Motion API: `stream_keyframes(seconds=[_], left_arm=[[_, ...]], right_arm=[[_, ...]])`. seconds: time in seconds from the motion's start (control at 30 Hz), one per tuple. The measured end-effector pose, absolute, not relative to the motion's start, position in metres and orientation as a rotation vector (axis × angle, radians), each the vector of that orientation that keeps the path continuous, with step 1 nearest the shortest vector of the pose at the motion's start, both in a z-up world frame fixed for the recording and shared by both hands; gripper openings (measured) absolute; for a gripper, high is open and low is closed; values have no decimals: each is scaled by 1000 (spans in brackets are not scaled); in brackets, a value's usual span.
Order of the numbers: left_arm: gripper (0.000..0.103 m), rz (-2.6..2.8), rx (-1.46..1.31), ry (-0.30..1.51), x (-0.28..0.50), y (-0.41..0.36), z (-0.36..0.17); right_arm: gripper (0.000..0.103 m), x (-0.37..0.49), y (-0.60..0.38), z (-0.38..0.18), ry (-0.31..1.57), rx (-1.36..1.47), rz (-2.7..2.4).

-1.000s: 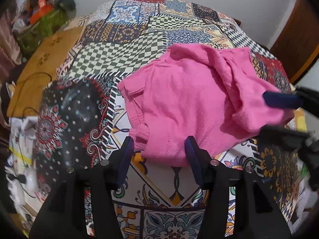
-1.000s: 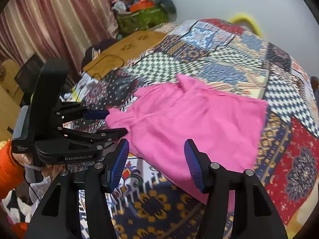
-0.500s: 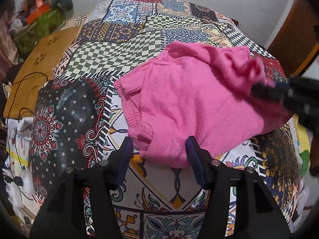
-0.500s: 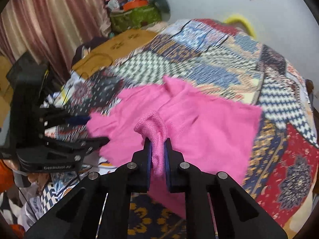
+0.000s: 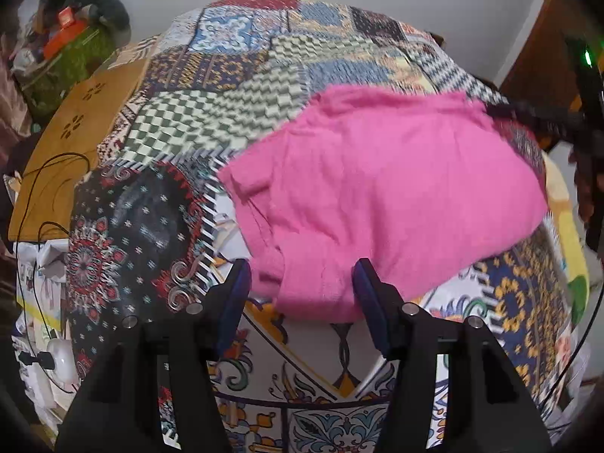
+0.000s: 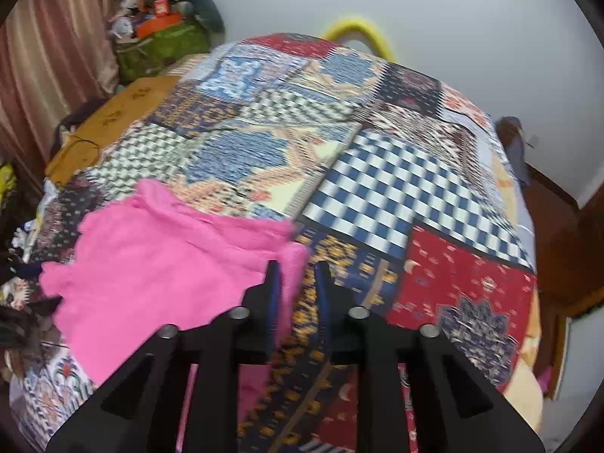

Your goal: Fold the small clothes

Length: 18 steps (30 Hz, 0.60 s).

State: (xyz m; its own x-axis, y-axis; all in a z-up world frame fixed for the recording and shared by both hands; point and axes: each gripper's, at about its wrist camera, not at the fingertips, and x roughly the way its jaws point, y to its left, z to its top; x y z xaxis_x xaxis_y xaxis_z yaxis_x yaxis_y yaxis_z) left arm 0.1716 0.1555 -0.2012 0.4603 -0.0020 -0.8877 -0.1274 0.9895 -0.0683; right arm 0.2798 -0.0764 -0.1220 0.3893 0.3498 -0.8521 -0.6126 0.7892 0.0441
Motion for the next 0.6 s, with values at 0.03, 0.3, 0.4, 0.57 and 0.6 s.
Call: stream_keyframes(seconds=[0.03, 0.3, 0.4, 0.57, 0.6], left_arm=[[56, 87, -132, 1078, 173, 158, -197], [57, 93, -208, 1036, 223, 171, -184], [57, 64, -262, 1045, 246, 163, -195], [57, 58, -235, 1084, 268, 147, -216], [57, 72, -229, 1104, 270, 148, -223]], right_arm=[[31, 281, -83, -120, 998, -279, 627], [56, 250, -82, -103, 994, -195, 793], [56, 240, -69, -117, 1011, -226, 811], [56, 229, -53, -141, 1046, -286, 825], [56, 229, -53, -145, 1047, -295, 822]])
